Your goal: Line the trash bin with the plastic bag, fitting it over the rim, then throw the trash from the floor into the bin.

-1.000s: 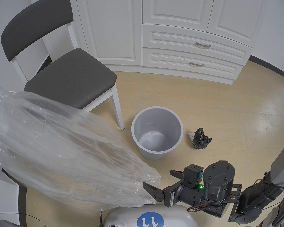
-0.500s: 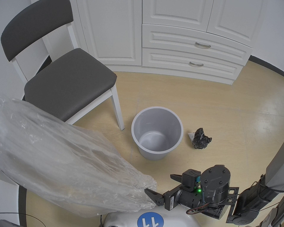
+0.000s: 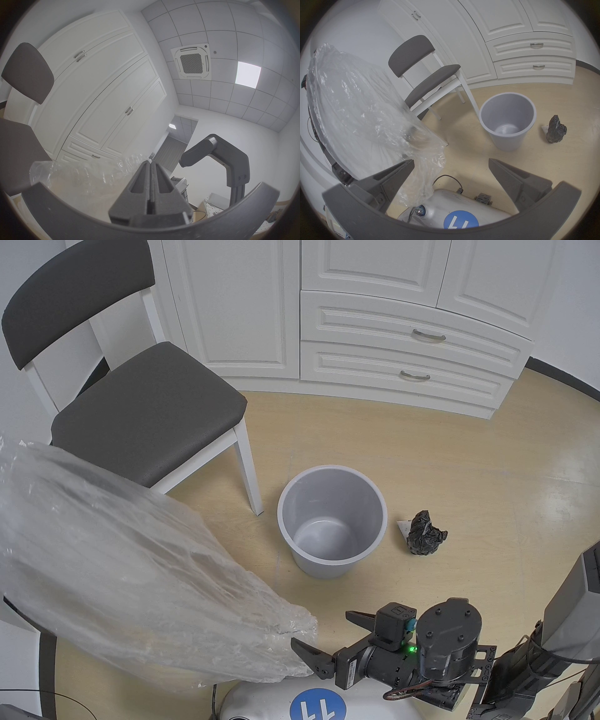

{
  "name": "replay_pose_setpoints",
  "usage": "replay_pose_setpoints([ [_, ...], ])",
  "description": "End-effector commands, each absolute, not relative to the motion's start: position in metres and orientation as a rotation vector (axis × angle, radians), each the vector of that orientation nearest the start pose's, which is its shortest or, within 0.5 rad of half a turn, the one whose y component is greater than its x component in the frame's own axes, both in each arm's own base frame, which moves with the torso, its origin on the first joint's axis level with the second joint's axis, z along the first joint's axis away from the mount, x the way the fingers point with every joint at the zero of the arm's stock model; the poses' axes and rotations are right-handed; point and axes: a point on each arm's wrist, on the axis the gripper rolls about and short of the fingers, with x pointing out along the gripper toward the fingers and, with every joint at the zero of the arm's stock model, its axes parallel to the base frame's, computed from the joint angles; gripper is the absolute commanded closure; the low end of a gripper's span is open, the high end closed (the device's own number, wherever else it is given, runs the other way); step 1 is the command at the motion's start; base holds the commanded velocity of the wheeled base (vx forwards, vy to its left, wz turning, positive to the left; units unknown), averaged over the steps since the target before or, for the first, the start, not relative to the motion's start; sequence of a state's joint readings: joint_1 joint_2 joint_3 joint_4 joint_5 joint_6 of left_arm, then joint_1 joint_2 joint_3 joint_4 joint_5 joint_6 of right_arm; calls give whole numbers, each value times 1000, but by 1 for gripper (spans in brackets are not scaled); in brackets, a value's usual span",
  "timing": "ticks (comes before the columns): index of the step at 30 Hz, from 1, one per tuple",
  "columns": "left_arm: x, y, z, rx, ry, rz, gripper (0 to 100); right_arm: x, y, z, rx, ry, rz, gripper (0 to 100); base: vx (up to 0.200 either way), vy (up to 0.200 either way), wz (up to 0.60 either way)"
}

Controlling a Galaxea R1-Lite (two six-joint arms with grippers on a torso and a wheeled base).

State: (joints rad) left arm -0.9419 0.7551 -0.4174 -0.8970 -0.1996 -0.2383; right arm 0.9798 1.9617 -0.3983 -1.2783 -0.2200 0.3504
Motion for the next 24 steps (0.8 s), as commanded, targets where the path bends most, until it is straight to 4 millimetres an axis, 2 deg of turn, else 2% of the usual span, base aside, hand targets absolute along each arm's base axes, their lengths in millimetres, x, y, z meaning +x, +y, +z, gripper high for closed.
replay_pose_setpoints([
  [1, 31, -50, 273, -422, -415, -1177, 100, 160, 237, 69, 152, 395, 721, 0, 0, 0, 0],
  [9, 31, -51, 271, -432, -397, -1185, 100, 145, 230, 68, 141, 443, 831, 0, 0, 0, 0],
  [24, 26, -52, 270, -459, -389, -1268, 100, 143, 233, 63, 135, 448, 844, 0, 0, 0, 0],
])
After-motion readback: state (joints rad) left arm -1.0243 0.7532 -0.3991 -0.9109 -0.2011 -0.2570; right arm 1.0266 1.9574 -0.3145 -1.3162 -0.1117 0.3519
